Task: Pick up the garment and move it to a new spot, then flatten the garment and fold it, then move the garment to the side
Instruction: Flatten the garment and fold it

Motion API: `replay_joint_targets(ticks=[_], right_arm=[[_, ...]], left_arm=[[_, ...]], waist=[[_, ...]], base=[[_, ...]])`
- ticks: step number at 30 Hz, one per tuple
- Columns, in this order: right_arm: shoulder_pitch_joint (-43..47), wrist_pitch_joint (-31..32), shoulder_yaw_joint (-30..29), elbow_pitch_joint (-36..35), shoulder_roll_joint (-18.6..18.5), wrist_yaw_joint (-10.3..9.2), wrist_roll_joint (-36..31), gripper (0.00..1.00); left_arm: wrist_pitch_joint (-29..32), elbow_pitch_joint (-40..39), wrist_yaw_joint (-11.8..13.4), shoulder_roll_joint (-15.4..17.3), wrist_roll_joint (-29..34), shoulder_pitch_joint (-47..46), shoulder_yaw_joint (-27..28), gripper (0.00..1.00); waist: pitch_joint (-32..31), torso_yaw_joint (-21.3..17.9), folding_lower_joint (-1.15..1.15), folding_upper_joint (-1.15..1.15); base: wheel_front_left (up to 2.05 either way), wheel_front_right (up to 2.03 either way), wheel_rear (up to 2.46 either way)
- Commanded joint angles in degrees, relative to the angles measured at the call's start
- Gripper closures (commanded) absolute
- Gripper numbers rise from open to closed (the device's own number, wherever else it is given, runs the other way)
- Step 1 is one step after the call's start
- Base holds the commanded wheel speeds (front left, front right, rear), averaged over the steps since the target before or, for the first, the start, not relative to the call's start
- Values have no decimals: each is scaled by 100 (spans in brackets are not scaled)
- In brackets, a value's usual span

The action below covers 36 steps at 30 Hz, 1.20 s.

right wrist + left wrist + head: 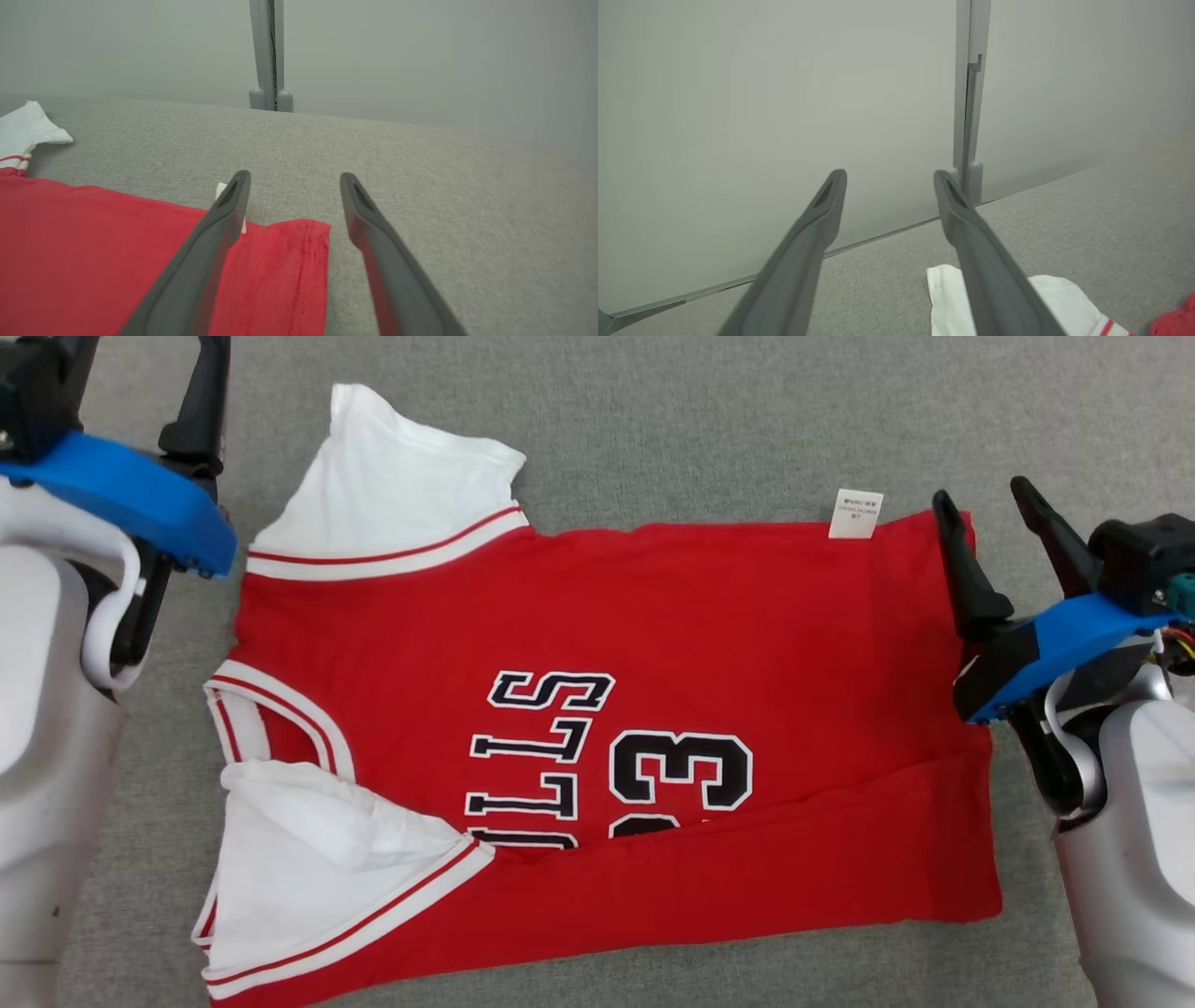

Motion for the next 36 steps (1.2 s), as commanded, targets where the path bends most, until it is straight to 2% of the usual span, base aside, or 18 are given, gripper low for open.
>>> replay_joint_targets(ticks=[1, 9, 16, 29, 30, 31, 32, 36], right_arm=[[-152, 67, 39, -37, -18, 1, 55, 0], [-468, 45, 284, -140, 48, 1, 149, 0], [-616, -9, 398, -220, 90, 1, 189, 0], [-747, 84, 549, -140, 94, 1, 233, 0], [-751, 119, 579, -119, 92, 1, 246, 0], [-760, 158, 617, -93, 84, 1, 266, 0], [-773, 203, 655, -70, 61, 1, 301, 0], [-826, 461, 795, -27, -60, 1, 437, 0]], left_arm=[[114, 124, -5, 71, -177, -266, -219, 0], [838, 854, -6, 456, -1026, -1061, -1543, 0], [1229, 1373, -6, 669, -1704, -1372, -2346, 0], [1610, 1813, -6, 680, -2714, -1731, -3462, 0], [1621, 1871, -6, 686, -2744, -1761, -3527, 45], [1626, 1927, -6, 687, -2784, -1792, -3591, 76], [1599, 1962, -6, 685, -2805, -1837, -3643, 100], [1373, 2018, -6, 661, -2890, -2020, -3827, 100]], waist=[[150, -12, -2, 0], [566, -315, -2, 0], [764, -500, -2, 0], [850, -617, -2, 0], [841, -630, -2, 0], [830, -646, -2, 0], [823, -658, -2, 0], [774, -673, -2, 0]], base=[[0, 0, 0], [0, 0, 0], [0, 0, 0], [0, 0, 0], [0, 0, 0], [0, 0, 0], [0, 0, 0], [0, 0, 0]])
